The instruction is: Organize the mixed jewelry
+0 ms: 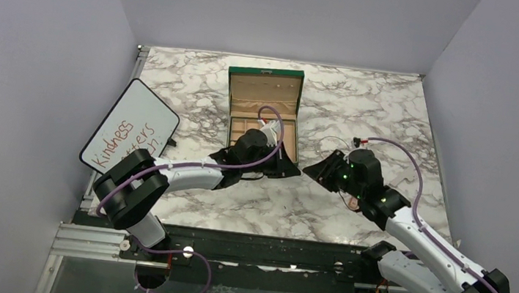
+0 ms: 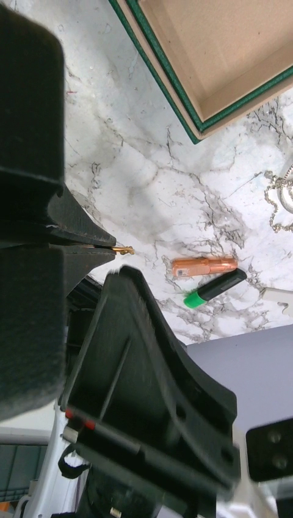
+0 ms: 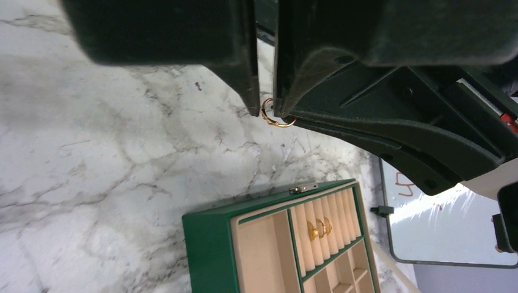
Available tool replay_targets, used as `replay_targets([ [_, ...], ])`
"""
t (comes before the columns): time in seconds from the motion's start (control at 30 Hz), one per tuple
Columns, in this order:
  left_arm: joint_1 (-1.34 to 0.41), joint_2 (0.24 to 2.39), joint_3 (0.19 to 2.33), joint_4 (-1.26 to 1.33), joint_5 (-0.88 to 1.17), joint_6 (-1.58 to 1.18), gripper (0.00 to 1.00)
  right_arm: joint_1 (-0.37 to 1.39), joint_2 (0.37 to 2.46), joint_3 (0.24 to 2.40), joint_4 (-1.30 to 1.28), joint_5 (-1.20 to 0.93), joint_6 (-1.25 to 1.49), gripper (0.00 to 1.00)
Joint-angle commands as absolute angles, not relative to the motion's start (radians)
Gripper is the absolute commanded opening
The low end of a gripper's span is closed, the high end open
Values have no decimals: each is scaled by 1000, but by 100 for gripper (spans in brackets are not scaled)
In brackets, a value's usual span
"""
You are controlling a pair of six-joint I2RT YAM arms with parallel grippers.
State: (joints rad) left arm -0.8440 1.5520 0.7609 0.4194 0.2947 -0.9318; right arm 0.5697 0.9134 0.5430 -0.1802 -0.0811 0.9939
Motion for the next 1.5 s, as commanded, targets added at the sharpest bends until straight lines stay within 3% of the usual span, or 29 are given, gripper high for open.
replay_targets([
  [0.0, -821, 1531, 780, 402, 327, -911, 0, 568, 851, 574, -187, -54, 927, 37],
  [0.2, -786, 1514, 799, 365, 412, -913, 0, 565, 821, 574, -165, -78, 902, 52],
  [0.4, -715, 1480, 843, 364, 635, -954, 0, 520, 830, 546, -17, -253, 917, 64],
  [0.73, -657, 1392, 897, 367, 826, -1015, 0, 461, 850, 481, 396, -538, 1109, 67],
  [1.47, -628, 1397, 891, 466, 923, -1179, 0, 460, 822, 399, 625, -602, 1251, 28],
])
